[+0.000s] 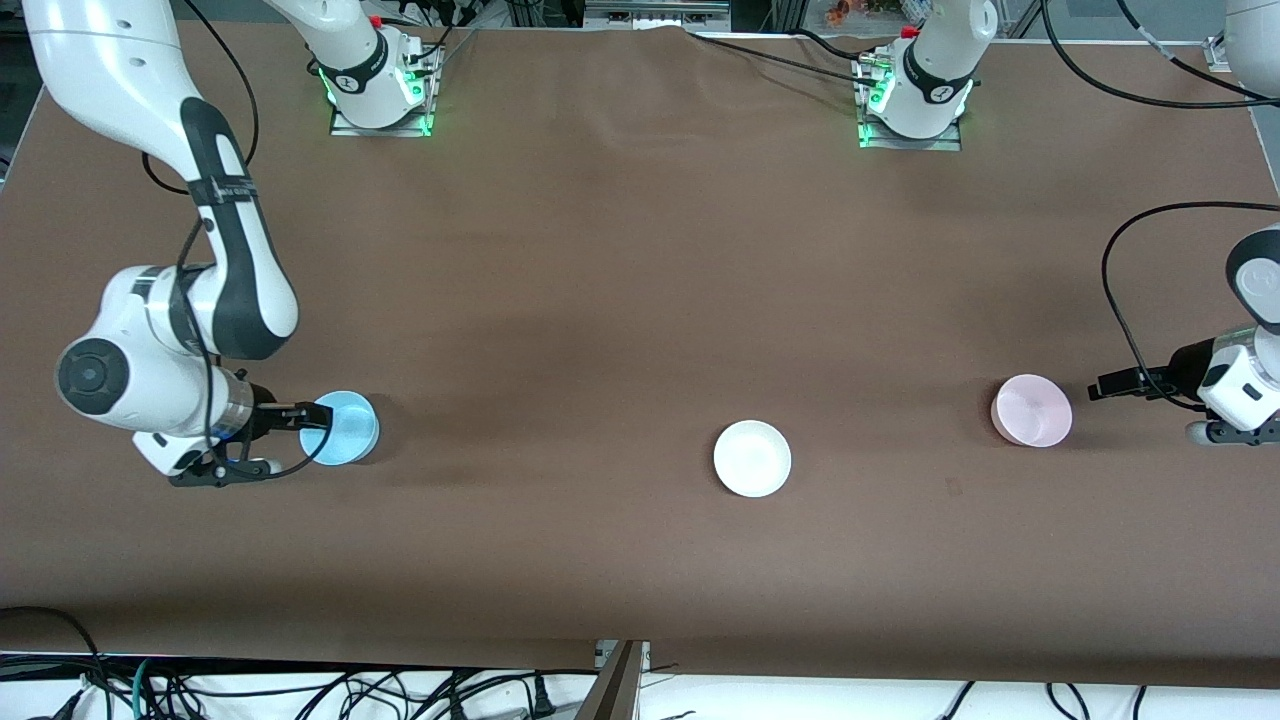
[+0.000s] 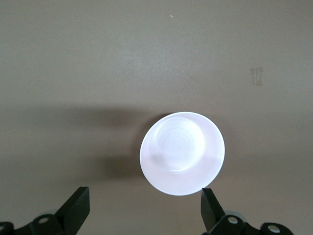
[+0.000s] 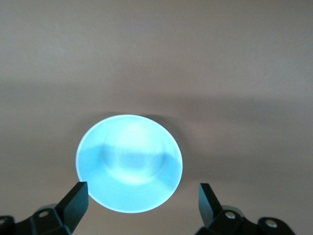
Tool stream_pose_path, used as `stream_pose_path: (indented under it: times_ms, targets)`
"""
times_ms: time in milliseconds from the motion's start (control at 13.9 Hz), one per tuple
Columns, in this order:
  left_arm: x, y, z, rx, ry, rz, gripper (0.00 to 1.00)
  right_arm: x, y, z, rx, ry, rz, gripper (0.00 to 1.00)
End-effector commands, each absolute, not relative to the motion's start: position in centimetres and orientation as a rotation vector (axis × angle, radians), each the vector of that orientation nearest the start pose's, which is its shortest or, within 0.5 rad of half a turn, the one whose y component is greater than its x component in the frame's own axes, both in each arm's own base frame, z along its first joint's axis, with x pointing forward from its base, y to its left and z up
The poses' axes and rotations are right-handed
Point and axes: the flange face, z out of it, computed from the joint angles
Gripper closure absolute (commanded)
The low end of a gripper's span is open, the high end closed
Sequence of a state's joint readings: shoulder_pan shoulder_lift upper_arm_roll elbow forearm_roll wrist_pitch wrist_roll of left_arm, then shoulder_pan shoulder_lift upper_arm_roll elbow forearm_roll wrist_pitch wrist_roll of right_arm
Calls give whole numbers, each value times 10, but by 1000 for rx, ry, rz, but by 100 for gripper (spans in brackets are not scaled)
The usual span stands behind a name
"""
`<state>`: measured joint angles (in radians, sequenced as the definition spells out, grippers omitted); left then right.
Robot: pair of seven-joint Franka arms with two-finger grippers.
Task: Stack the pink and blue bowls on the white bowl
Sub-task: 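Reach the right gripper to the blue bowl while the left gripper reaches the pink bowl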
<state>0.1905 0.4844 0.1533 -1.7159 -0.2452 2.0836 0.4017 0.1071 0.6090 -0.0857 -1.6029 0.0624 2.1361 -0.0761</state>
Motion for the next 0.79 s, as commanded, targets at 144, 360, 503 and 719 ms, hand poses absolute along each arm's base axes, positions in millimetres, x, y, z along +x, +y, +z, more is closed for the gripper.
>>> stream_pose_path:
  times_ms: [144, 360, 503, 719]
  targets:
    - [620, 221, 258, -3420, 38, -43, 1, 666, 21, 251, -3133, -116, 66, 0]
    - [617, 223, 233, -3464, 47, -52, 2, 662, 18, 231, -3140, -122, 6, 0]
    - [615, 225, 225, -3453, 32, -70, 4, 663, 10, 224, -3143, -164, -33, 0]
    - [615, 226, 216, -3441, 21, -77, 7, 661, 5, 218, -3142, -171, -19, 0]
